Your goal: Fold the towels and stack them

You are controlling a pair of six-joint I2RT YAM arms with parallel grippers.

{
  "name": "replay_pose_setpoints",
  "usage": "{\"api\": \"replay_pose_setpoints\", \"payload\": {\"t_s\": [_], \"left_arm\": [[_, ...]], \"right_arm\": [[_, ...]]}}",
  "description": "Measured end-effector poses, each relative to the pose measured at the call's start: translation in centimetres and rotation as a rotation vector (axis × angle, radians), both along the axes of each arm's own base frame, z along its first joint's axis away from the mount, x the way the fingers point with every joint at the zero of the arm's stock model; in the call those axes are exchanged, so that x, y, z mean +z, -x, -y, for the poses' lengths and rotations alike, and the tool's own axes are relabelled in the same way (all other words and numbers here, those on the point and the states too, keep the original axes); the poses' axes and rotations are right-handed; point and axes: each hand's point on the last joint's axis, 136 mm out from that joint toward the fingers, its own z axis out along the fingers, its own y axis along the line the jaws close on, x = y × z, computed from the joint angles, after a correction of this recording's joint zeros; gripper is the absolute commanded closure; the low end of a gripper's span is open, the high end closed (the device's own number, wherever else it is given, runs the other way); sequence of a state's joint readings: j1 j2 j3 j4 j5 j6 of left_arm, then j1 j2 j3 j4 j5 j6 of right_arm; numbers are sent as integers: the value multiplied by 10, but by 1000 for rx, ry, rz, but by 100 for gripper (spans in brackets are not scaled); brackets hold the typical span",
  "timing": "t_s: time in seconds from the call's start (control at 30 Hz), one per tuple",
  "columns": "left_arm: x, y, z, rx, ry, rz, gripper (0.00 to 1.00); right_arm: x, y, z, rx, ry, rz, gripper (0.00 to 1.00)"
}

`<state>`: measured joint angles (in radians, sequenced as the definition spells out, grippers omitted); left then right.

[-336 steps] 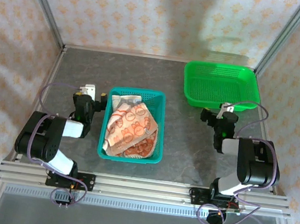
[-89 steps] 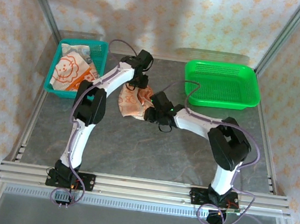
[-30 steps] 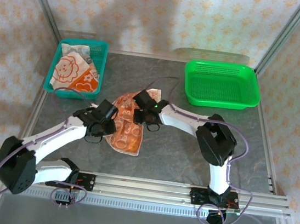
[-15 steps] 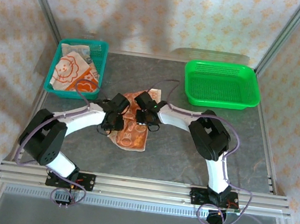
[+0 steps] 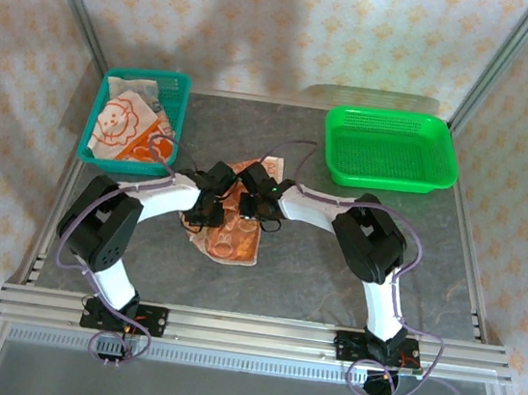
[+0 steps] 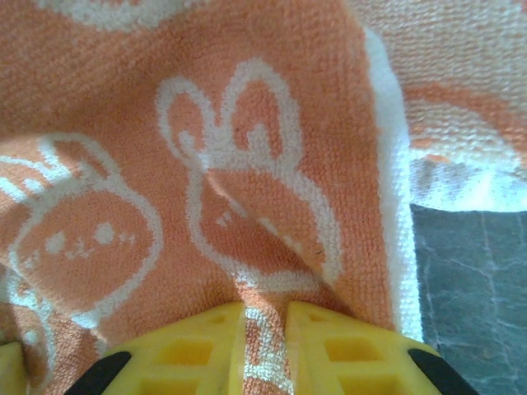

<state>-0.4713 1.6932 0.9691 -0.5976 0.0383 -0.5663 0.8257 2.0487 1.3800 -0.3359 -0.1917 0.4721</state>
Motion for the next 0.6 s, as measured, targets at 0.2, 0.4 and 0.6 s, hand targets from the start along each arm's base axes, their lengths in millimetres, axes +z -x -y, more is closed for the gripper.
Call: {"api": "replay_pose_setpoints", "payload": {"t_s": [0.2,0.4,0.6], "left_arm": [[0,0,-4,-11,-24,4,87],[15,3,-10,-6,-39,25,88],[56,4,-14,20,2,139,97]], "right_arm": [[0,0,0,-1,0,1,79],[0,-1,1,-3,3,3,79],[1,-6,4,-11,2,6,79]]}}
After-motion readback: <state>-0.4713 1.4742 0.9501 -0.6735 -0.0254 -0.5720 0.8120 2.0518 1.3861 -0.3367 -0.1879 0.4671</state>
